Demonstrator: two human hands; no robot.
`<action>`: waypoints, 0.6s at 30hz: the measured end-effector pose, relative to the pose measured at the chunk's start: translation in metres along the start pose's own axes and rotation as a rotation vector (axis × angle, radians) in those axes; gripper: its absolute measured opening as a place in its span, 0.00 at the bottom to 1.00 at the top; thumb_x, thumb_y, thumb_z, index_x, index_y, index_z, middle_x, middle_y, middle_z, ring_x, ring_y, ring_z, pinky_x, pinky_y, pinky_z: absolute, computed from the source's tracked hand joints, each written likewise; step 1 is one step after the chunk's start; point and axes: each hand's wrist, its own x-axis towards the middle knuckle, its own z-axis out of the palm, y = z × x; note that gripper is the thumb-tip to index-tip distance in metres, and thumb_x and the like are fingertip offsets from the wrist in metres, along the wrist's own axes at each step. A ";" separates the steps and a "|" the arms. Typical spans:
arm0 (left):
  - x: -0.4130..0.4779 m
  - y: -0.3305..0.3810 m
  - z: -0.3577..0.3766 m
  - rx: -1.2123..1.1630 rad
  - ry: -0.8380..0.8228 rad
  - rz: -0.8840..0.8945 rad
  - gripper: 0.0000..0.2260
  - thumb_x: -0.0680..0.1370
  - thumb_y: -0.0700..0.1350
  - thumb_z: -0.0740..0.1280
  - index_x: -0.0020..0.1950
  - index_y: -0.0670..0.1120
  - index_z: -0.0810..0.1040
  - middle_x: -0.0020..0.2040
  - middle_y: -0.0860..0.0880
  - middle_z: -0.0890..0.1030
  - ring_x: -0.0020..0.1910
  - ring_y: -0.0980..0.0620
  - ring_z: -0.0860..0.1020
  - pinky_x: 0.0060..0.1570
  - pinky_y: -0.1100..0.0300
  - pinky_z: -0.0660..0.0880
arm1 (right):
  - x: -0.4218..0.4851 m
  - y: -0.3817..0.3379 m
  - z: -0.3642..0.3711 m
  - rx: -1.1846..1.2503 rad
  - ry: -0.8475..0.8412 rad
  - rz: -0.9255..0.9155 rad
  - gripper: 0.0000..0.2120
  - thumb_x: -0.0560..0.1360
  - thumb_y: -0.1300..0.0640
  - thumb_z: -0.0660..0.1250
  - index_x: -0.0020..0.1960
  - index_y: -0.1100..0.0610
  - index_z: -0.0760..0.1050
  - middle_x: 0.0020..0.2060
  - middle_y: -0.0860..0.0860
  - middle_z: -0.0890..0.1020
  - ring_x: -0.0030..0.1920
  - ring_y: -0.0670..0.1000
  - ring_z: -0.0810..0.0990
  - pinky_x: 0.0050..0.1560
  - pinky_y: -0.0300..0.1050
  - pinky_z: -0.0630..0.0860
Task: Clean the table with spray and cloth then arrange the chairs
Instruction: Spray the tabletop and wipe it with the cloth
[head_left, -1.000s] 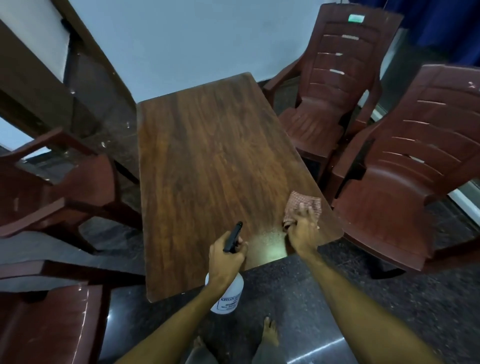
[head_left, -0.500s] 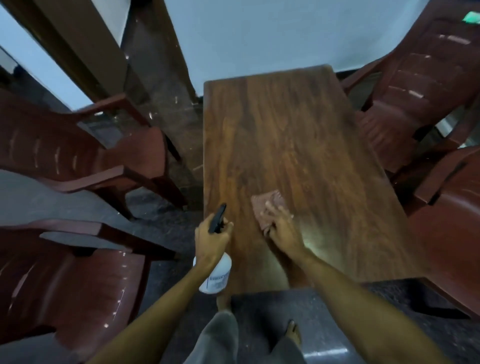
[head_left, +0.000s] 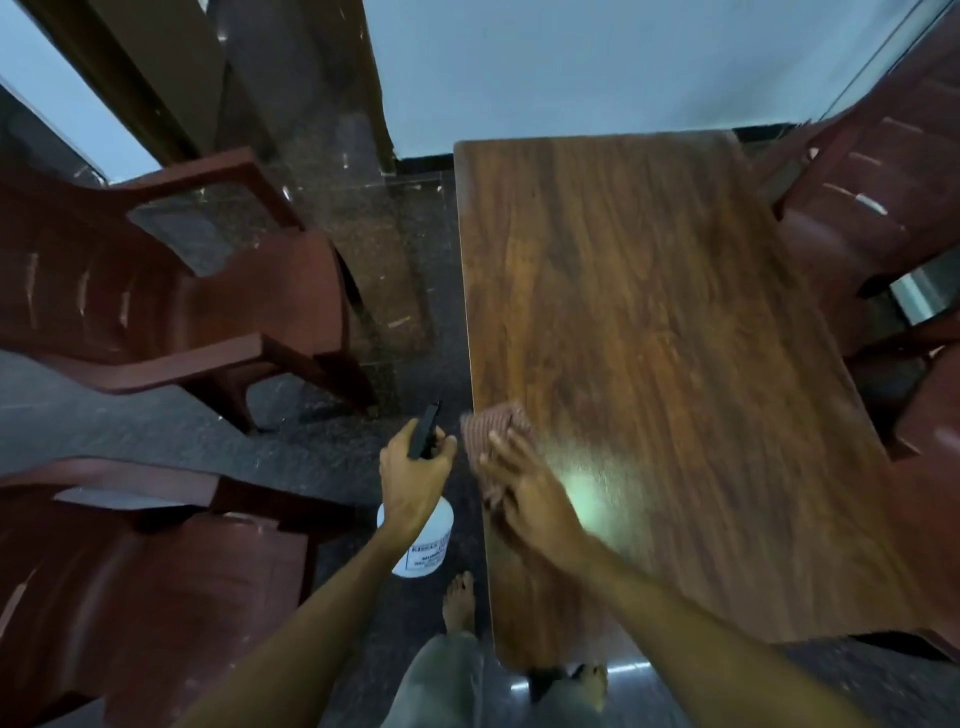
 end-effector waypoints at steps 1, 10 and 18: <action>0.009 -0.001 -0.002 -0.004 0.002 0.000 0.06 0.76 0.42 0.74 0.42 0.45 0.78 0.35 0.50 0.81 0.38 0.56 0.79 0.35 0.71 0.71 | -0.011 -0.007 0.005 -0.012 -0.045 -0.062 0.30 0.74 0.55 0.59 0.77 0.48 0.64 0.80 0.48 0.56 0.80 0.53 0.48 0.71 0.63 0.67; 0.046 0.007 0.005 0.001 0.003 -0.007 0.06 0.76 0.43 0.73 0.41 0.45 0.78 0.35 0.49 0.81 0.37 0.52 0.79 0.36 0.65 0.73 | 0.126 0.010 -0.034 -0.033 -0.020 0.111 0.26 0.76 0.58 0.62 0.75 0.52 0.68 0.79 0.50 0.59 0.80 0.55 0.52 0.67 0.71 0.67; 0.020 0.020 0.005 -0.002 0.077 0.002 0.06 0.78 0.39 0.72 0.44 0.38 0.79 0.35 0.49 0.79 0.34 0.65 0.79 0.35 0.75 0.71 | -0.048 0.005 0.021 -0.114 -0.192 -0.270 0.32 0.75 0.51 0.55 0.79 0.47 0.58 0.81 0.47 0.49 0.80 0.54 0.47 0.75 0.64 0.59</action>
